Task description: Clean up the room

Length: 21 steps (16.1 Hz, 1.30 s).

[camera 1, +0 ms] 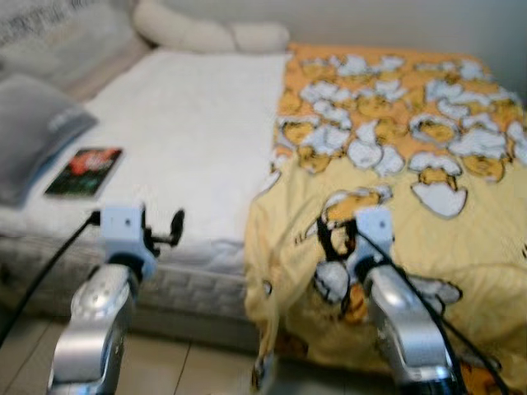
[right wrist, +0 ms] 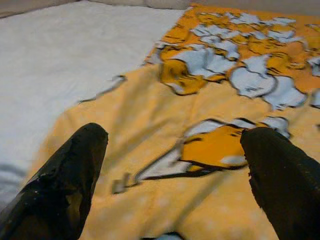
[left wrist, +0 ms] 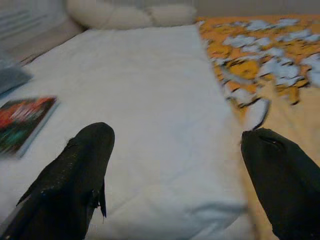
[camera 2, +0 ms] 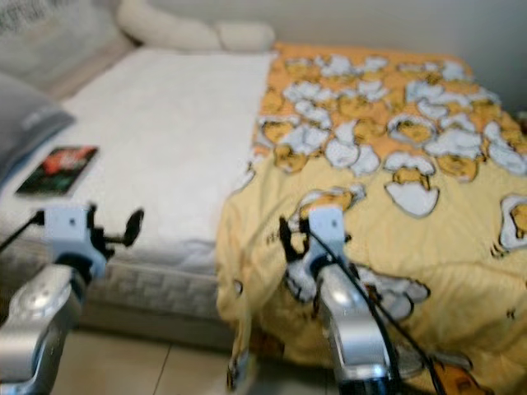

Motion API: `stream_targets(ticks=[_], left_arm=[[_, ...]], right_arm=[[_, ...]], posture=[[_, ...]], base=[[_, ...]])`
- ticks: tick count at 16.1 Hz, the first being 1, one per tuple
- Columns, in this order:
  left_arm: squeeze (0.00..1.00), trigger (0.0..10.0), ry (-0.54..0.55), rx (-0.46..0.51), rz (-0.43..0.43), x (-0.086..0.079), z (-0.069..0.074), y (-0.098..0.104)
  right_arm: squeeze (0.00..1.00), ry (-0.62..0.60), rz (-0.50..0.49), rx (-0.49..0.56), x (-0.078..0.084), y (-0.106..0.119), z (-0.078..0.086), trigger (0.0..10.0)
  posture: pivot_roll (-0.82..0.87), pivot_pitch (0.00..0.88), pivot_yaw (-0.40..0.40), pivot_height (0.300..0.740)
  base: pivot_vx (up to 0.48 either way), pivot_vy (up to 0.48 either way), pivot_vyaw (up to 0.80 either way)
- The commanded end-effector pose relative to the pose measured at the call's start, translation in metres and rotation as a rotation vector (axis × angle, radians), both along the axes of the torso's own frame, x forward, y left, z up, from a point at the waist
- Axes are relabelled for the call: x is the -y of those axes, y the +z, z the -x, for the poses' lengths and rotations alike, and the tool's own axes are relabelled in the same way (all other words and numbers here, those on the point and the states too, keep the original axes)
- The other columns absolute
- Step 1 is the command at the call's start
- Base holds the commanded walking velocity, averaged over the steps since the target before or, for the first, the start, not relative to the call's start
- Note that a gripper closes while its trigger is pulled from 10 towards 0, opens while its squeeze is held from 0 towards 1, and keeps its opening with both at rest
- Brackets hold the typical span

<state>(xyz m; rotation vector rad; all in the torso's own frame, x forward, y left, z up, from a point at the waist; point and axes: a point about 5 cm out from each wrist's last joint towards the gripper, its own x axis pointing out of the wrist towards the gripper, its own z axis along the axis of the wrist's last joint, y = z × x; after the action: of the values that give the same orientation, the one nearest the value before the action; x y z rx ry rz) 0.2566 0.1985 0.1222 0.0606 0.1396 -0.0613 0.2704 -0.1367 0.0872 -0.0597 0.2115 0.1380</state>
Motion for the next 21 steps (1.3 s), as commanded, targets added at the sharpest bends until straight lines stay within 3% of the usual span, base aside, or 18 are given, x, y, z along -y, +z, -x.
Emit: stream_targets(ticks=[1, 3, 5, 7, 8, 9, 10, 12, 14, 18, 21], left_arm=[[1.00, 10.0, -0.022, -0.002, 0.002, 0.005, -0.002, -0.001], [1.00, 10.0, -0.107, -0.042, -0.037, 0.012, -0.009, -0.005], [0.82, 10.0, -0.215, -0.089, -0.072, 0.021, -0.017, -0.014], [0.78, 10.0, -0.264, -0.130, -0.093, 0.027, -0.027, -0.020], [0.54, 10.0, -0.286, -0.144, -0.086, 0.031, -0.033, -0.021], [0.38, 10.0, -0.297, -0.152, -0.075, 0.033, -0.035, -0.022], [0.00, 10.0, -0.326, -0.169, -0.070, 0.039, -0.042, -0.025], [0.00, 10.0, -0.398, -0.214, -0.091, 0.048, -0.049, -0.032], [0.00, 10.0, -0.416, -0.196, -0.058, 0.049, -0.050, -0.030], [0.00, 10.0, -0.293, -0.072, -0.029, 0.036, -0.040, -0.013], [0.00, 10.0, -0.233, -0.021, -0.045, 0.025, -0.026, -0.004]], right_arm=[[0.00, -0.020, -0.007, -0.021, 0.008, -0.002, 0.000, 10.0], [0.00, 0.009, -0.029, -0.040, 0.006, -0.001, -0.003, 10.0], [0.00, 0.039, 0.003, -0.065, 0.006, 0.000, -0.006, 10.0], [0.00, 0.056, 0.029, -0.102, 0.010, -0.001, -0.006, 10.0], [0.00, 0.065, 0.046, -0.119, 0.013, -0.001, -0.006, 10.0], [0.00, 0.070, 0.051, -0.127, 0.014, -0.002, -0.006, 10.0], [0.00, 0.082, 0.069, -0.151, 0.018, -0.002, -0.004, 10.0], [0.00, 0.091, 0.071, -0.166, 0.023, 0.002, -0.001, 10.0], [0.00, 0.096, 0.056, -0.159, 0.022, 0.005, 0.004, 10.0], [0.00, -0.003, -0.050, -0.146, 0.017, 0.000, 0.011, 10.0], [0.00, 0.013, -0.057, -0.147, 0.012, -0.004, 0.012, 10.0]], posture=[[-0.01, 0.000, 0.029, 0.740], [-0.01, 0.000, 0.016, 0.740], [-0.02, 0.000, 0.012, 0.740], [-0.03, 0.000, 0.012, 0.740], [-0.05, 0.000, 0.017, 0.740], [-0.05, 0.000, 0.017, 0.740], [-0.05, 0.000, 0.019, 0.740], [-0.07, 0.000, 0.035, 0.740], [-0.09, 0.000, 0.065, 0.740], [-0.07, 0.000, 0.067, 0.740], [-0.04, 0.000, 0.045, 0.740]], base=[[0.322, 0.000, 0.00], [0.000, 0.000, 0.00], [0.000, 0.000, 0.00], [0.000, 0.000, 0.00], [0.000, 0.000, 0.00], [0.000, 0.000, 0.00], [0.000, 0.000, 0.00], [0.000, 0.000, 0.00], [0.000, 0.000, 0.00], [0.000, 0.000, -0.15], [0.000, 0.462, -0.79]])
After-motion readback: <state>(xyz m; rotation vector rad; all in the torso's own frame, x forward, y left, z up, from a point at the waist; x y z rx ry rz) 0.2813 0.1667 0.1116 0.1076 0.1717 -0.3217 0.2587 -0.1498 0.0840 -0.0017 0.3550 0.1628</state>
